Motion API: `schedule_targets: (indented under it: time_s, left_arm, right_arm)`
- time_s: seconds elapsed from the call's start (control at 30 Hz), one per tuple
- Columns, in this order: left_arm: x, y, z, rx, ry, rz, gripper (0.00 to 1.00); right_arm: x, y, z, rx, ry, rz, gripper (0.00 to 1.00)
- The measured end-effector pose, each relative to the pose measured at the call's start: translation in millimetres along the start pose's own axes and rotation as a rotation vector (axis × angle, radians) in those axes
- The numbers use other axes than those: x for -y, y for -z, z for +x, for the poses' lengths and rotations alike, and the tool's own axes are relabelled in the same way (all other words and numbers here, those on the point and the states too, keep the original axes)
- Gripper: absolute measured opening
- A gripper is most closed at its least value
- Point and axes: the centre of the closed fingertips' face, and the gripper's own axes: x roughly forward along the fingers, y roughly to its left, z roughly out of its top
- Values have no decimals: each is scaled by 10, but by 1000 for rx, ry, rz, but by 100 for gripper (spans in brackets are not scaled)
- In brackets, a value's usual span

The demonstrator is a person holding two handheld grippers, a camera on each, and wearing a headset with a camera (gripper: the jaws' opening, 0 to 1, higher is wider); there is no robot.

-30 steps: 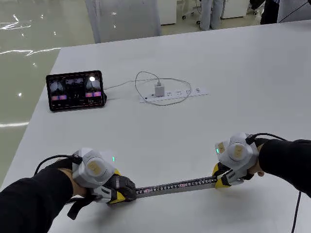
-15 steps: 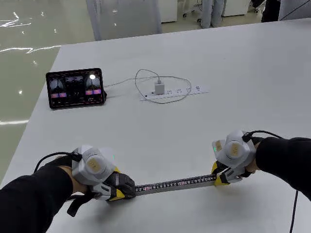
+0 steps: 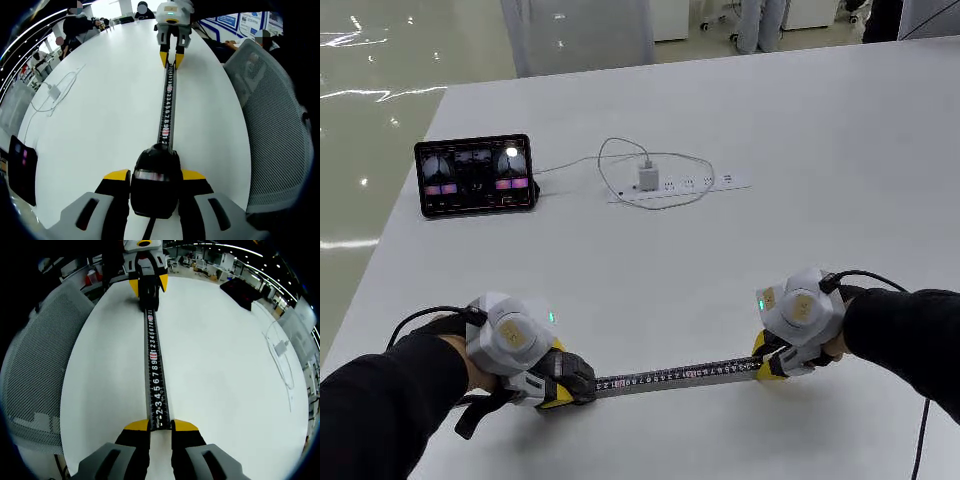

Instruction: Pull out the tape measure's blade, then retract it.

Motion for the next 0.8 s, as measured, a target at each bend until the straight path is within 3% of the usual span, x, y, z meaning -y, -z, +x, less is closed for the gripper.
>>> schedule_targets:
  time_s: [0.2,0.43,0.6,0.8]
  left_arm:
    - [-30,14,-59,-11,-7,13,34]
    - [-57,-3,-117,-6,8,10,36]
    - [-49,-13,-150,-10,20,-6,48]
    - [3,-39,-190,1,42,-36,58]
  right_arm:
    - [-13,-4,-5,-12,-17,-15,13]
    - [-14,19,-64,-37,-28,-22,23]
    - [-8,9,-147,-37,-15,-6,25]
    - [-40,-40,-211,-27,-15,25,37]
